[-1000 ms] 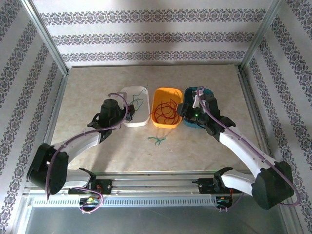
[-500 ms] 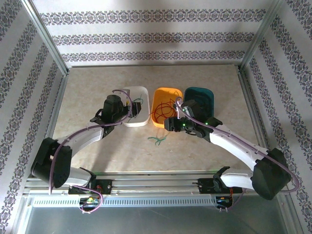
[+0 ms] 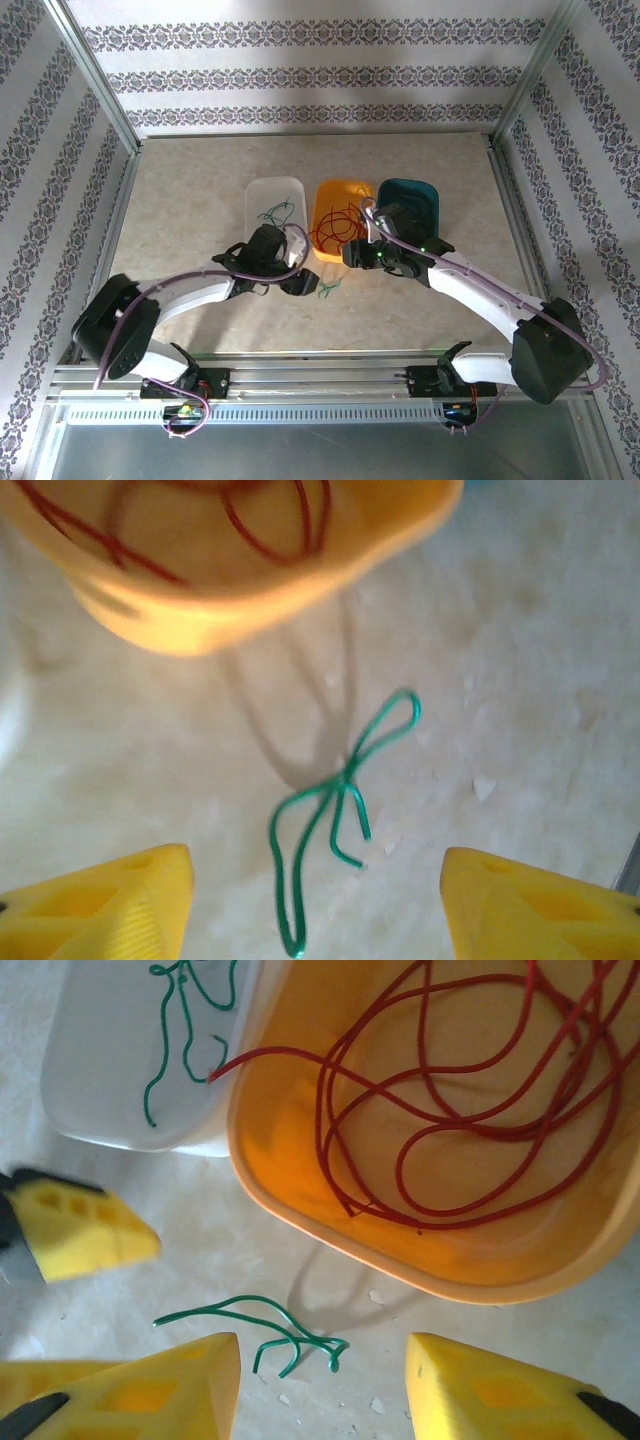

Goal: Untangle the cables

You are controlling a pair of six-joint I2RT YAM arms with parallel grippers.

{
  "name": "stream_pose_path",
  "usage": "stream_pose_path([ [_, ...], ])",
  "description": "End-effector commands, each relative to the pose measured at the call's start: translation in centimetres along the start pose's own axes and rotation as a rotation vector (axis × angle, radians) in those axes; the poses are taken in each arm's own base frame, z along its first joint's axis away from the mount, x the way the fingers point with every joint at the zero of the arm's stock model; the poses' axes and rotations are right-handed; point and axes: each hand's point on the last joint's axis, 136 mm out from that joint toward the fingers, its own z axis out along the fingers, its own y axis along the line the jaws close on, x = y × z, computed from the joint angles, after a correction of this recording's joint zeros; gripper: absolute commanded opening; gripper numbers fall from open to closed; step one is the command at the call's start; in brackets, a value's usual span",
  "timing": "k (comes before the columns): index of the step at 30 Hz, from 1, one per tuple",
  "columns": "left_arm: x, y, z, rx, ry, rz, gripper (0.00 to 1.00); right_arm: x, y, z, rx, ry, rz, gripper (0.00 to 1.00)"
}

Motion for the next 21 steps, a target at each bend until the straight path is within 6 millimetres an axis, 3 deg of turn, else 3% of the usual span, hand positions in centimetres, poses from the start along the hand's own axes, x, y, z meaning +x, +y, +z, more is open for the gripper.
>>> stream_pose_path([
  [1,0.7,-0.7,1.2,0.028,0.086,0.041,0.58,0.4,-0.7,0.1,0.026,0.013,0.025,0.47],
  [4,1.2,0.8,2.0,-0.057,0.135,0.063,0.51,0.8,-0.2,0.0,-0.005,0.029,0.021,0.47],
  [7,1.6,1.0,2.3,-0.071,0.164,0.090,0.38,1.2,0.2,-0.1,-0.029,0.045,0.012,0.47],
  [11,0.6,0.4,2.3,-0.044,0.126,0.091,0.14,2.3,0.9,0.4,-0.080,0.099,0.001,0.47],
  [14,0.0,-0.2,2.3,-0.016,0.109,0.080,0.02,3.3,1.4,1.1,-0.108,0.155,-0.004,0.47],
  [21,-0.9,-1.2,1.3,0.015,0.067,0.073,0.00,4.1,1.1,3.0,-0.087,0.221,-0.004,0.47],
])
